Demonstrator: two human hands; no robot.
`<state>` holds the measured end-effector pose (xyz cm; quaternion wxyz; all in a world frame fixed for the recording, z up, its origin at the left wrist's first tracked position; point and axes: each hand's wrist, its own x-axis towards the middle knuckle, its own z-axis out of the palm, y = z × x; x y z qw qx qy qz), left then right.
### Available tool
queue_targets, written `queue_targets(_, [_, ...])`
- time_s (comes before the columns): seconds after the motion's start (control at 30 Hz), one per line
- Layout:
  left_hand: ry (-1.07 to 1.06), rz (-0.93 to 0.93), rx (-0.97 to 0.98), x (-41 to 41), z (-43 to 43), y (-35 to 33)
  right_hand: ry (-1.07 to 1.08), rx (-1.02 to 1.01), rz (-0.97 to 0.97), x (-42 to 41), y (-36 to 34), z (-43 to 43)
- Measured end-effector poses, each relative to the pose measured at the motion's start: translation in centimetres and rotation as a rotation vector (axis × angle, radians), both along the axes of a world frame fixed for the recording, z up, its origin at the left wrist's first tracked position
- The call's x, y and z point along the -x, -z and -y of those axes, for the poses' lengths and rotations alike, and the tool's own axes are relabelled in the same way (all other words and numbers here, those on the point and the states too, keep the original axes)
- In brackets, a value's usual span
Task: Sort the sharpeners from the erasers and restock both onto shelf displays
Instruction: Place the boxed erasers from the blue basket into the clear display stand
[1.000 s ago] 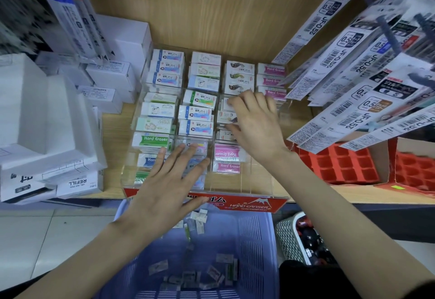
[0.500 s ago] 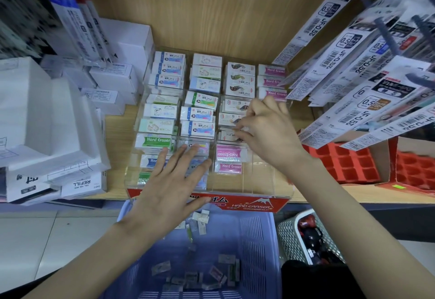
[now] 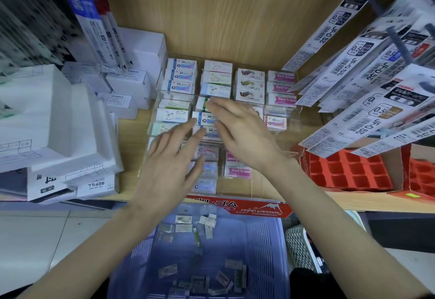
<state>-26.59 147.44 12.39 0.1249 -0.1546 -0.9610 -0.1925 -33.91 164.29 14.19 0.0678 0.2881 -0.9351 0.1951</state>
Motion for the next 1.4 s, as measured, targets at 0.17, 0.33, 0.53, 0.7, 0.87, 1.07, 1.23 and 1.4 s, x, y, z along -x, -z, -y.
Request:
queue_targets(0.17, [-0.145, 0.028, -0.097, 2.5, 0.6, 0.3, 0.077, 0.105, -0.032, 2.0, 1.4, -0.3])
queue_targets(0.33, [-0.099, 0.027, -0.056, 4.8, 0.9, 0.3, -0.054, 0.090, -0.026, 3.7, 1.0, -1.5])
queue_targets(0.53, [-0.119, 0.018, -0.055, 4.1, 0.9, 0.6, 0.099, 0.244, 0.102, 1.3, 0.7, -1.1])
queue_targets(0.7, [-0.135, 0.030, -0.095, 2.9, 0.2, 0.7, 0.431, 0.271, 0.067, -2.6, 1.0, -0.3])
queue_targets(0.87, [-0.116, 0.069, -0.087, 3.3, 0.0, 0.3, 0.382, 0.167, 0.056, -3.3, 1.4, 0.6])
queue_targets(1.07, [-0.133, 0.126, -0.079, 2.4, 0.2, -0.6, 0.359, 0.158, 0.154, -3.7, 1.2, 0.7])
queue_targets(1.23, [-0.207, 0.155, -0.186, -1.9, 2.1, -1.0, 0.350, 0.234, 0.258, -5.6, -0.3, 0.3])
queue_targets(1.4, [-0.207, 0.211, -0.209, -5.7, 3.1, -1.6, 0.337, 0.381, 0.469, -5.7, 0.1, 0.8])
